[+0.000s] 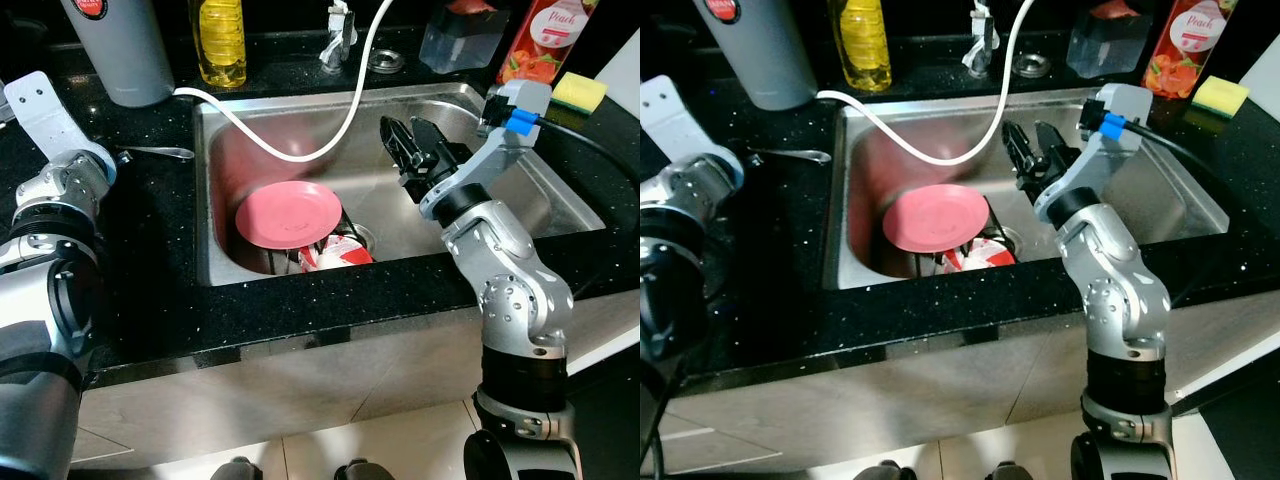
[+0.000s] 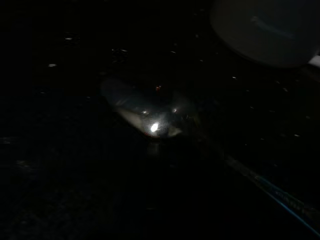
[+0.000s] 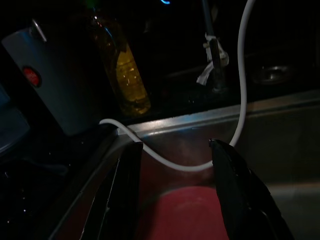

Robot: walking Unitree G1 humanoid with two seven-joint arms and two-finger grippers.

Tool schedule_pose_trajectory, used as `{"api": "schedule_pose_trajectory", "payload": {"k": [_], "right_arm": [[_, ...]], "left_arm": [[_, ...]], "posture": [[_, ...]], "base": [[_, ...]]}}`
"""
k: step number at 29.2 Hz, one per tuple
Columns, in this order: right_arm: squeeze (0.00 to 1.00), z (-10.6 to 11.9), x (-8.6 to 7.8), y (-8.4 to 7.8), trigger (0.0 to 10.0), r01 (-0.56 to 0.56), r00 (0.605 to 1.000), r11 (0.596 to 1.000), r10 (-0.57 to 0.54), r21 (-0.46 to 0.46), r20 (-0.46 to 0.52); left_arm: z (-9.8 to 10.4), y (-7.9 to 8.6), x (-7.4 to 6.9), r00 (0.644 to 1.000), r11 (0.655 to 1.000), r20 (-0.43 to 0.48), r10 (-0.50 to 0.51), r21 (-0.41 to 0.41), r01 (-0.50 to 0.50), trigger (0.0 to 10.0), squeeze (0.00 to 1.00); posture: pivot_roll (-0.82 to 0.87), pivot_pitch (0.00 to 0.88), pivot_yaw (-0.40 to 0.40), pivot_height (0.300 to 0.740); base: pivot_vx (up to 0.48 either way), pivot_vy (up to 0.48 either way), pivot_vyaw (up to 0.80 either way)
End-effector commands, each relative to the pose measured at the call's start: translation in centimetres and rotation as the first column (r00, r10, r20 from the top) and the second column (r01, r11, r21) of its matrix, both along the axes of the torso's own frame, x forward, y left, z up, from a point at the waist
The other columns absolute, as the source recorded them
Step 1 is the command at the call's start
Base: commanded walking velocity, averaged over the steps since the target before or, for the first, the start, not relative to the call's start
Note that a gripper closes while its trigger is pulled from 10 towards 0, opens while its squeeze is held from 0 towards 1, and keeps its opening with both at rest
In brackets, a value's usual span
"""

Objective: Kitchen organization

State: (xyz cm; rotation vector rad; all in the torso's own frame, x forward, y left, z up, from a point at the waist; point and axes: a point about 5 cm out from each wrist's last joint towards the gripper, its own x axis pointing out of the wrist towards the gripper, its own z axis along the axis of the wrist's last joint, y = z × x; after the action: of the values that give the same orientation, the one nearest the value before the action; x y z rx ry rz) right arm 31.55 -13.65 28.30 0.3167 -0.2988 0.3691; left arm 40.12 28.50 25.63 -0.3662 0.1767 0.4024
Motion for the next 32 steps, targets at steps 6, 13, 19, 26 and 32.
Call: {"api": "schedule_pose_trajectory", "payload": {"k": [6, 13, 19, 26, 32], "right_arm": [[0.0, -0.1, -0.1, -0.1, 10.0, 0.001, 1.0, 1.0, -0.001, 0.003, -0.011], [0.0, 0.0, 0.1, -0.1, 10.0, 0.0, 1.0, 1.0, 0.0, 0.005, -0.004], [0.0, 0.2, 0.1, -0.2, 10.0, 0.003, 1.0, 1.0, -0.003, 0.005, 0.004], [0.0, 0.2, 0.2, -0.2, 10.0, 0.006, 1.0, 1.0, -0.006, 0.008, 0.009], [0.0, 0.4, 0.2, -0.3, 10.0, 0.008, 1.0, 1.0, -0.009, 0.011, 0.015]], "left_arm": [[-1.9, 1.2, -0.7, 0.997, 0.999, -0.072, 0.02, -0.03, -0.022, 0.0, 0.0], [1.0, 0.9, -0.2, 0.999, 0.998, 0.024, -0.027, 0.063, 0.025, 0.0, 0.0], [3.4, 0.0, 0.3, 0.993, 0.975, 0.067, -0.096, 0.205, 0.081, 1.4, 0.0], [6.9, -2.8, 1.0, 0.968, 0.886, 0.079, -0.24, 0.426, 0.185, 10.0, 0.0], [6.1, -3.1, 1.3, 0.97, 0.897, 0.047, -0.238, 0.395, 0.201, 10.0, 0.0]], "posture": [[0.06, 0.203, 0.004, 0.74], [0.06, 0.182, 0.006, 0.74], [0.06, 0.175, 0.011, 0.74], [0.06, 0.167, 0.011, 0.74], [0.07, 0.162, 0.015, 0.74]], "base": [[0.0, 0.0, 0.0], [0.0, 0.0, 0.0], [0.0, 0.0, 0.0], [0.0, 0.0, 0.0], [0.0, 0.0, 0.0]]}}
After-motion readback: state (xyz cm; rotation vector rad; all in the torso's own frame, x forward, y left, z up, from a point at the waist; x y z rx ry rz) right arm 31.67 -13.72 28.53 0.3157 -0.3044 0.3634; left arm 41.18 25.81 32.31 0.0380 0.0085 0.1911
